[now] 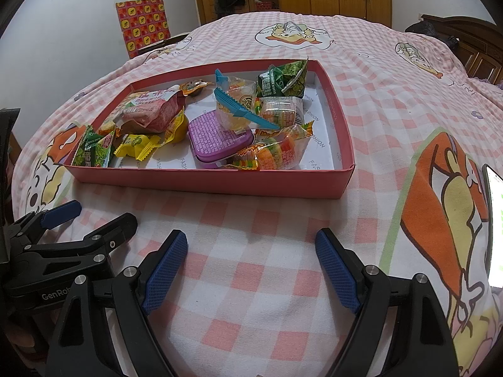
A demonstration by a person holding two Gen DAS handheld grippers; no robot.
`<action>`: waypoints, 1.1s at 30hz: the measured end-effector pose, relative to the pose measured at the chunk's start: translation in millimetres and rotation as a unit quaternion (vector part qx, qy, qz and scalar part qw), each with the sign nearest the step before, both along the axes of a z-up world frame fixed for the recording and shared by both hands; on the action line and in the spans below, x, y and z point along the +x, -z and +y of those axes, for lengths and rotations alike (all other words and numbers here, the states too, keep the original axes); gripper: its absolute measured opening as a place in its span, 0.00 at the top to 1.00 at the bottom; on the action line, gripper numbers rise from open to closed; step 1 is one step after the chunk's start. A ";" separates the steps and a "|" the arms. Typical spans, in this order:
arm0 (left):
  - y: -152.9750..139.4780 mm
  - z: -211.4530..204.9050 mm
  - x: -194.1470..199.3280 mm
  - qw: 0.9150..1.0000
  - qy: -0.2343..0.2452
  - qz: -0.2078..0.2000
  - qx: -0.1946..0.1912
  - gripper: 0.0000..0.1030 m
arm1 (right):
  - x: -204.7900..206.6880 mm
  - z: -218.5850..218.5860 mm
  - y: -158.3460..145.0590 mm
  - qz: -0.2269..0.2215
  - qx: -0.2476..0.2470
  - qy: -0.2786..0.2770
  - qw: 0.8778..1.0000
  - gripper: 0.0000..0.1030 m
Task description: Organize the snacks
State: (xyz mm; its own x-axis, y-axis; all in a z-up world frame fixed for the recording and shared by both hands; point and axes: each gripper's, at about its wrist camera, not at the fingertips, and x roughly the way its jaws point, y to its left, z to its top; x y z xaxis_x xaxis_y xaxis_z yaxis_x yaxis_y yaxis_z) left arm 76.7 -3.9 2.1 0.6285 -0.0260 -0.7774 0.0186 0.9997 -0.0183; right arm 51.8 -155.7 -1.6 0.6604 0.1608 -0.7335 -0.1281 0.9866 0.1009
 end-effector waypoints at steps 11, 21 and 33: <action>0.1 0.0 -0.1 1.000 0.000 0.000 0.000 0.03 | -0.2 0.1 0.1 0.000 0.000 0.000 1.000 0.16; 0.1 -0.1 -0.2 1.000 0.000 0.000 0.000 0.03 | 0.0 0.4 0.0 0.000 0.000 0.000 1.000 0.16; -3.5 -0.8 -2.9 1.000 -0.005 0.005 0.006 0.03 | -2.6 1.0 -4.2 0.012 -0.009 0.008 1.000 0.16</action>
